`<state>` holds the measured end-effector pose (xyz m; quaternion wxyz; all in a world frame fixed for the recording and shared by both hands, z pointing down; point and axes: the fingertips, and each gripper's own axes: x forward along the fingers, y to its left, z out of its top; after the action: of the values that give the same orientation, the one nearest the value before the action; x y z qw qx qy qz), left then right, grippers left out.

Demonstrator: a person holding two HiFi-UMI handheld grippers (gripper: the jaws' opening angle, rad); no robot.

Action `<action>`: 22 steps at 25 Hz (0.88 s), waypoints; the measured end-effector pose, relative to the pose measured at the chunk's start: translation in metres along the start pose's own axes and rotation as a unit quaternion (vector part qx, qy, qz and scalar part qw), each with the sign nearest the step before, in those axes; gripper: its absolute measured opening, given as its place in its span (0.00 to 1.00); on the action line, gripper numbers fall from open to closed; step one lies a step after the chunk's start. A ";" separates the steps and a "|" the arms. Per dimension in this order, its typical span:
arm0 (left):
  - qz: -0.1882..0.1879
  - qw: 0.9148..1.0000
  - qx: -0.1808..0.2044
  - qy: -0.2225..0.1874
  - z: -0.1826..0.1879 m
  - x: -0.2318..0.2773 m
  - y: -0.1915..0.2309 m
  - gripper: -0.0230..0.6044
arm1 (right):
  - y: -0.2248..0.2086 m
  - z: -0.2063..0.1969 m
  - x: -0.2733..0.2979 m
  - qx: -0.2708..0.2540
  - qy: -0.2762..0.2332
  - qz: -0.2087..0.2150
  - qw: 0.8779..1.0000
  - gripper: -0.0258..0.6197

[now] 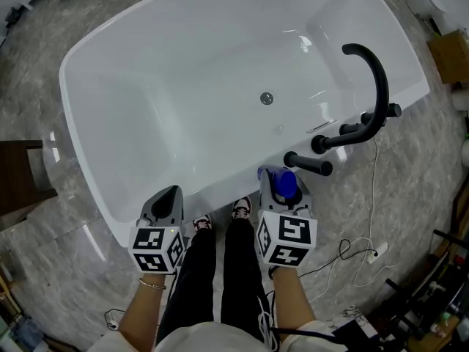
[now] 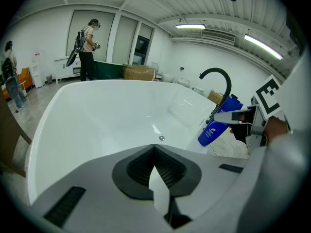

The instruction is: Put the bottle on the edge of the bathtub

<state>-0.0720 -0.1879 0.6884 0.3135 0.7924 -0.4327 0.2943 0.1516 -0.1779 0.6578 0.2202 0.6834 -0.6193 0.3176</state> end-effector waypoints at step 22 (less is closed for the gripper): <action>-0.003 1.000 0.001 0.002 -0.011 -0.012 -0.002 0.05 | 0.006 -0.005 -0.001 -0.013 -0.010 -0.002 1.000 0.34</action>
<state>-0.0775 -0.1724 0.6860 0.3142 0.7937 -0.4293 0.2950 0.1446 -0.1745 0.6601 0.2235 0.6852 -0.6241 0.3016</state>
